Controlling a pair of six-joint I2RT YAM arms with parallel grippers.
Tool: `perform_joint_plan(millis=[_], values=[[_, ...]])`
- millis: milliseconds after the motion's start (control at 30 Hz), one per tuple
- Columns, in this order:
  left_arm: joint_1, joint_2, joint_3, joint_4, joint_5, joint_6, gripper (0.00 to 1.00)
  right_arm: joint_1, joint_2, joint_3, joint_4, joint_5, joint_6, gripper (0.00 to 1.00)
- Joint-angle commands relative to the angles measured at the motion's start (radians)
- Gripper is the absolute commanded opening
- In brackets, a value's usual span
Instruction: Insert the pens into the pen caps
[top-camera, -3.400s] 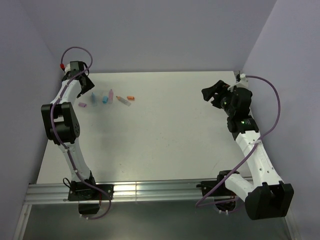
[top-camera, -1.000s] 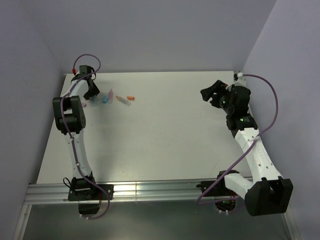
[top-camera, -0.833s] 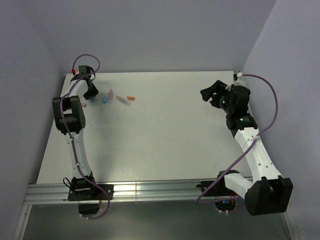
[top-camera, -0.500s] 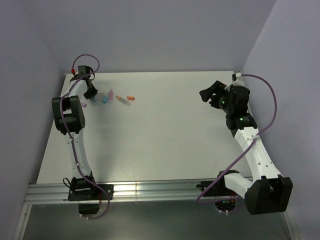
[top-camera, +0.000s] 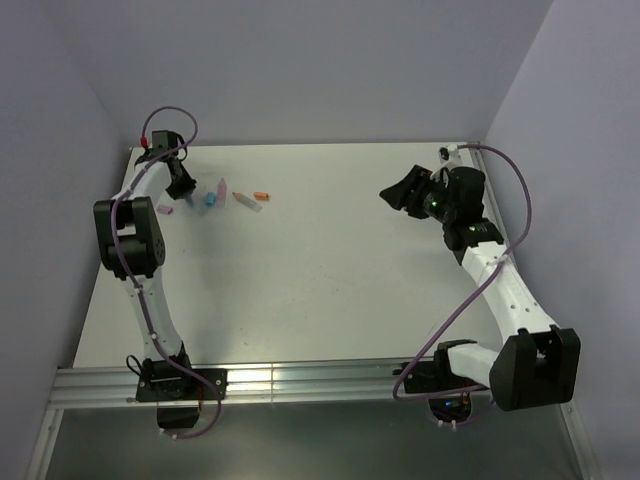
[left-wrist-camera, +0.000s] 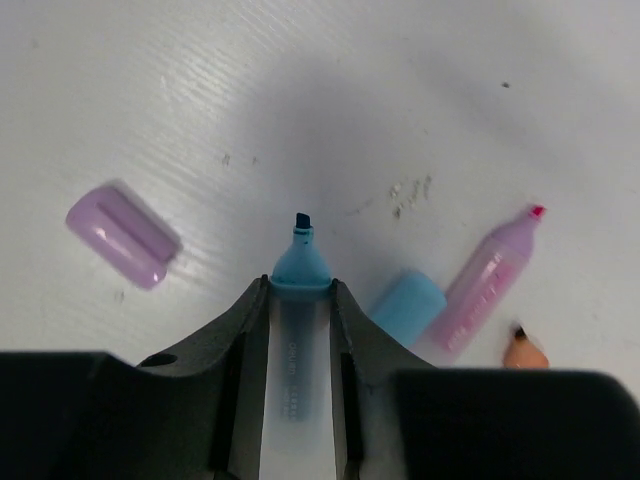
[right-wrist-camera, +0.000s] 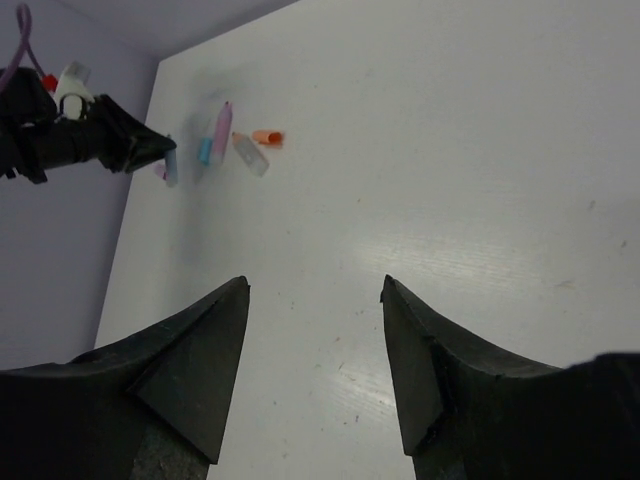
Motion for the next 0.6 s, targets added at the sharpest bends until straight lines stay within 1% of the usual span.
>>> perform_joint_plan(millis=[0, 67, 100, 133, 167, 233, 300, 433, 500, 567], values=[[-0.019, -0.184, -0.036, 0.011, 0.023, -0.025, 0.0, 0.055, 0.019, 0.063, 0.057, -0.057, -0.005, 0.63], [-0.031, -0.257, -0.083, 0.022, 0.043, -0.03, 0.0, 0.072, 0.039, 0.071, 0.069, -0.071, 0.009, 0.51], [-0.036, -0.282, -0.097, 0.02, 0.046, -0.04, 0.0, 0.087, 0.051, 0.072, 0.075, -0.078, 0.012, 0.48], [-0.046, -0.305, -0.126, 0.025, 0.051, -0.047, 0.0, 0.095, 0.056, 0.074, 0.083, -0.089, 0.017, 0.47], [-0.056, -0.349, -0.14, 0.026, 0.061, -0.051, 0.0, 0.102, 0.067, 0.082, 0.086, -0.091, 0.026, 0.48], [-0.085, -0.39, -0.18, 0.023, 0.058, -0.059, 0.0, 0.139, 0.076, 0.091, 0.086, -0.088, 0.029, 0.51], [-0.132, -0.451, -0.21, 0.038, 0.072, -0.07, 0.0, 0.164, 0.093, 0.103, 0.092, -0.092, 0.04, 0.52], [-0.244, -0.546, -0.275, 0.048, 0.094, -0.097, 0.0, 0.227, 0.114, 0.111, 0.155, -0.101, 0.055, 0.6], [-0.284, -0.607, -0.296, 0.063, 0.1, -0.114, 0.0, 0.256, 0.14, 0.123, 0.178, -0.114, 0.057, 0.63], [-0.349, -0.656, -0.32, 0.068, 0.095, -0.125, 0.0, 0.28, 0.159, 0.134, 0.207, -0.126, 0.066, 0.63]])
